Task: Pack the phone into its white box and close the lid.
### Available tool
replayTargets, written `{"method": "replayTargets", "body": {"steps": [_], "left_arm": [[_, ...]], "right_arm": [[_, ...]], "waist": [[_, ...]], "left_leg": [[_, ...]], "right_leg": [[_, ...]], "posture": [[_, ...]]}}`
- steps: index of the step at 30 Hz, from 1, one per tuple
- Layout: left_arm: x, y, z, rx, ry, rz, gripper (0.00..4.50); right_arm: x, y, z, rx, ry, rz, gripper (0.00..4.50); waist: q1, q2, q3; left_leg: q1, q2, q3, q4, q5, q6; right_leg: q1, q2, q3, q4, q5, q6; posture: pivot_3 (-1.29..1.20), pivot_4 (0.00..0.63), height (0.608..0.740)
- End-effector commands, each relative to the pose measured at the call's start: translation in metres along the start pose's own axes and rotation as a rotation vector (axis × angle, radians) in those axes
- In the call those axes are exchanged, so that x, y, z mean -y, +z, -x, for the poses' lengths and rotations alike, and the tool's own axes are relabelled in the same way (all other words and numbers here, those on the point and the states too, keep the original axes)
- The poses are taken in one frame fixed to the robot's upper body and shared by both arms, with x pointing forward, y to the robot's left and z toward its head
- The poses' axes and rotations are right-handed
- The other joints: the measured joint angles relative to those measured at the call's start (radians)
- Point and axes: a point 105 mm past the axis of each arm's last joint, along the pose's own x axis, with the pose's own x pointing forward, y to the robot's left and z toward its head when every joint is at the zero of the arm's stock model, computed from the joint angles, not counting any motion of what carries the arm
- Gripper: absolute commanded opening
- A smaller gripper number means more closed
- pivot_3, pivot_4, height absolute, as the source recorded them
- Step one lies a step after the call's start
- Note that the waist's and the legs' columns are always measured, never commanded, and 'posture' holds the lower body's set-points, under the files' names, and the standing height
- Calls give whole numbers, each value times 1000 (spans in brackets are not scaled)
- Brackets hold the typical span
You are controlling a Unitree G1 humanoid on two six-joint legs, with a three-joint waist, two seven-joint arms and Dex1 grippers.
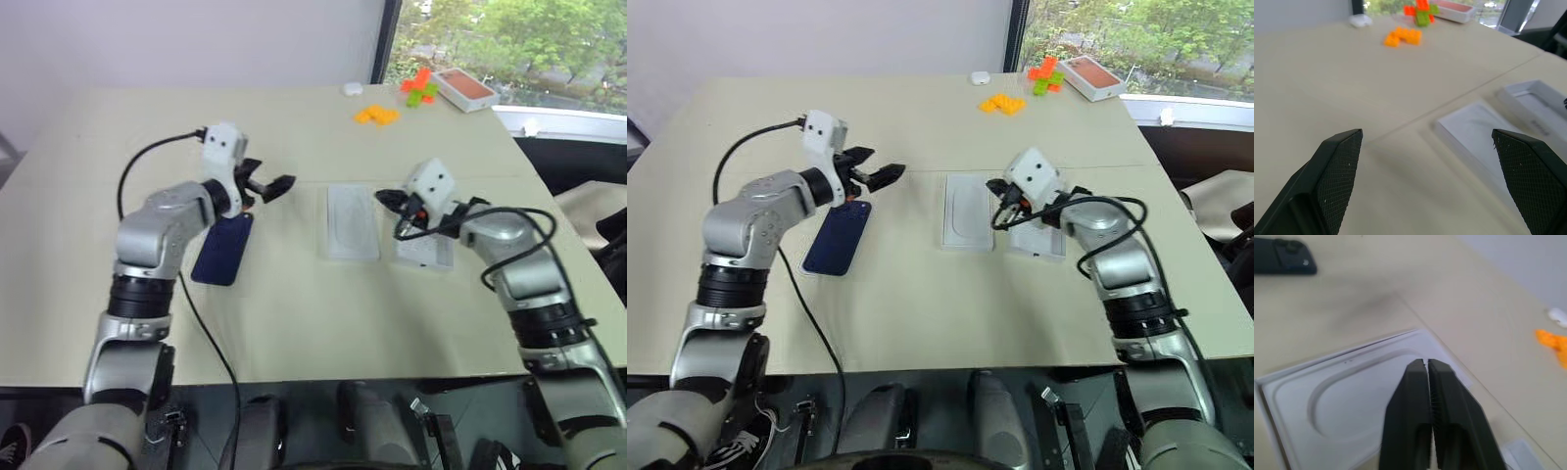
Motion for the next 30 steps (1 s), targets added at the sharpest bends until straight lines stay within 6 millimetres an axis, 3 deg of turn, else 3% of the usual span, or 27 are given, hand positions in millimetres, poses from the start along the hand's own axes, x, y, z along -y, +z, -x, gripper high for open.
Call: {"method": "replayTargets", "body": {"steps": [1, 6, 10, 14, 18, 30], "left_arm": [[-5, 24, 23, 114, -73, -37, 4500], [7, 4, 49, 48, -178, -175, 4500], [12, -4, 58, 48, -203, -179, 4500], [12, -7, 56, 49, -171, -205, 4500], [12, -7, 55, 57, -161, -211, 4500], [3, -5, 52, 64, -105, -242, 4500]], "right_arm": [[1, 9, -15, -8, -16, 125, 29], [-2, 2, -32, -73, 0, 224, 29], [-15, -7, -39, -129, 98, 282, 29], [-34, -24, -34, -218, 251, 354, 29], [-38, -36, -26, -291, 320, 407, 29], [-63, -21, -17, -252, 456, 307, 29]], "waist": [[-1, 0, 0], [-2, 0, 0], [1, 0, 0], [0, 0, 0], [-1, 0, 0], [-2, 0, 0]], "left_leg": [[0, 0, 0, 0, 0, 0], [0, -1, 0, 0, -1, 2], [-1, -1, -1, 0, -2, 3], [-1, -1, -1, 0, -2, 3], [0, -1, -1, 0, -2, 3], [1, 1, -1, 0, -2, 3]], "right_leg": [[0, 0, 0, 0, 0, 0], [0, -2, -1, 0, 0, 0], [0, -3, -1, 0, 0, 0], [0, -2, -2, 0, 0, 0], [0, -2, -2, 0, 0, 0], [1, 0, -2, 1, 0, 0]], "posture": [[0, 150, 740], [0, 150, 740], [0, 150, 740], [0, 150, 740], [0, 150, 740], [0, 150, 740]]}}
